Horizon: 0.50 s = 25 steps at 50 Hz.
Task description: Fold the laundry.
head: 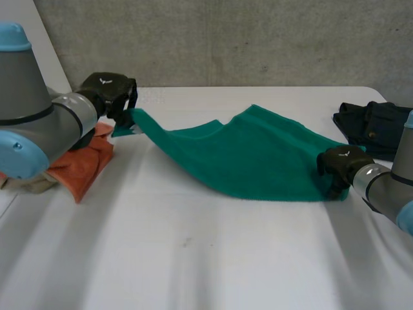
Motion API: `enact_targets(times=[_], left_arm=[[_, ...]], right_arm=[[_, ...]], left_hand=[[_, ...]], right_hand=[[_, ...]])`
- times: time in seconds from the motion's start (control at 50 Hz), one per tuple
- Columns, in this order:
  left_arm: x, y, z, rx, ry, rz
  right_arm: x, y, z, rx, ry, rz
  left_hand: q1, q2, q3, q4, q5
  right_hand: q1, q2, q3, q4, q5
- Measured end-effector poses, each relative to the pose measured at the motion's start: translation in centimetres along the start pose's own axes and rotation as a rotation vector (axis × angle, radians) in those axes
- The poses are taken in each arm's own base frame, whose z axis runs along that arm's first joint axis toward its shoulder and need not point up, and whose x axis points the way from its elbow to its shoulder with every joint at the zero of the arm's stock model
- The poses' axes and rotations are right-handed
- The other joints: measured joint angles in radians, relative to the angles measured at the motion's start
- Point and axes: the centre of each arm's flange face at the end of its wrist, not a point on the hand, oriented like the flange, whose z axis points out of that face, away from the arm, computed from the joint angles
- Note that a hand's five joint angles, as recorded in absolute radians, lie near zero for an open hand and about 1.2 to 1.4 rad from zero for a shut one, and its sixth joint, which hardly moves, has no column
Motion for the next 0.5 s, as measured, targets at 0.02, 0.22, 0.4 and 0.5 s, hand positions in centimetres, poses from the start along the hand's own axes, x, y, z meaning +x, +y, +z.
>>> enact_targets(times=[0.02,0.22,0.4,0.5], left_arm=[[0.0,-0.2,-0.1,0.005,-0.002,-0.004],[0.2,-1.7,-0.3,0.038,-0.018,-0.045],[0.7,-2.0,0.1,0.054,-0.013,-0.046],[0.7,-2.1,0.5,0.056,-0.026,-0.049]], right_arm=[[0.1,0.0,0.1,0.007,0.006,0.000],[0.9,0.4,0.7,0.011,0.025,0.007],[0.8,0.4,-0.5,-0.044,-0.029,0.033],[0.2,0.5,-1.2,-0.065,-0.066,0.048]], left_hand=[[0.000,0.000,0.000,0.000,0.000],[0.000,0.000,0.000,0.000,0.000],[0.000,0.000,0.000,0.000,0.000],[0.000,0.000,0.000,0.000,0.000]], right_hand=[[0.006,0.007,0.008,0.009,0.007],[-0.111,-0.117,-0.122,-0.116,-0.130],[-0.113,-0.133,-0.131,-0.125,-0.149],[-0.103,-0.114,-0.111,-0.110,-0.112]])
